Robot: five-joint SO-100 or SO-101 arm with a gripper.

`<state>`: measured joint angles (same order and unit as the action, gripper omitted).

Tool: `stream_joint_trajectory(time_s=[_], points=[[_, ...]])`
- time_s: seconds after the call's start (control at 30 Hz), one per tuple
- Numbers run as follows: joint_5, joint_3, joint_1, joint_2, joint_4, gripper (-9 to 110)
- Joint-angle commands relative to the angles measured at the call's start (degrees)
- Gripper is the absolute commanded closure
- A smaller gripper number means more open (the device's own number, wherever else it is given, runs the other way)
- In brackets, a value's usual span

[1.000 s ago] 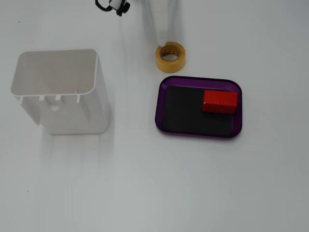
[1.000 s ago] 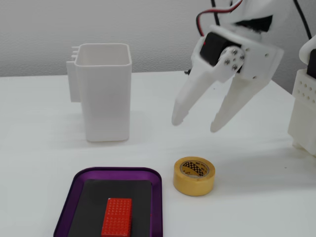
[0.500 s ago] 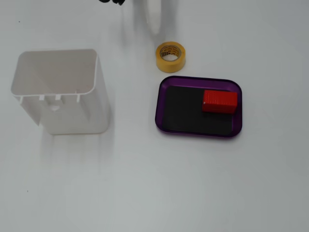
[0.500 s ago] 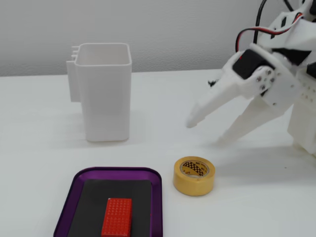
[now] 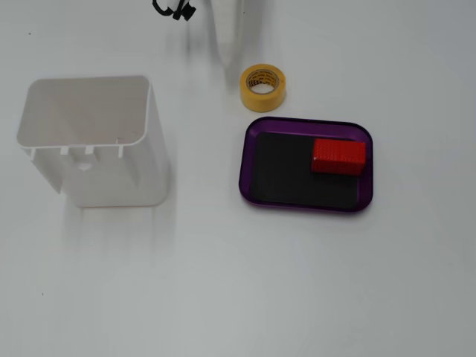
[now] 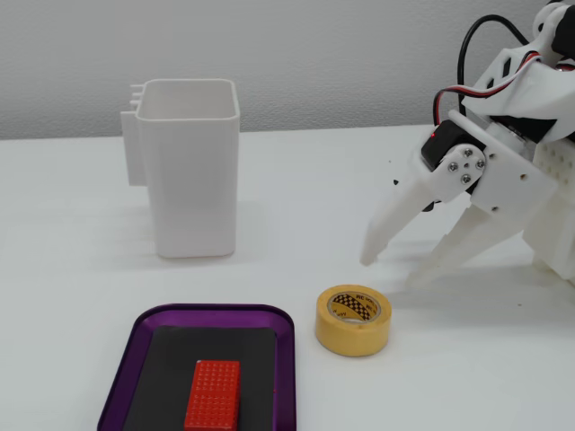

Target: Remove the yellow tape from the box.

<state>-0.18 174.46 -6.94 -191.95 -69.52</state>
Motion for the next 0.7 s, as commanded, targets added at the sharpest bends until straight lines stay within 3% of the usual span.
stream_joint_trajectory(time_s=[0.0, 0.13, 0.67], points=[[0.4, 0.3, -0.6, -2.5, 0.7, 100], [0.4, 0.3, -0.6, -2.5, 1.0, 95], [0.4, 0.3, -0.6, -2.5, 1.0, 95]])
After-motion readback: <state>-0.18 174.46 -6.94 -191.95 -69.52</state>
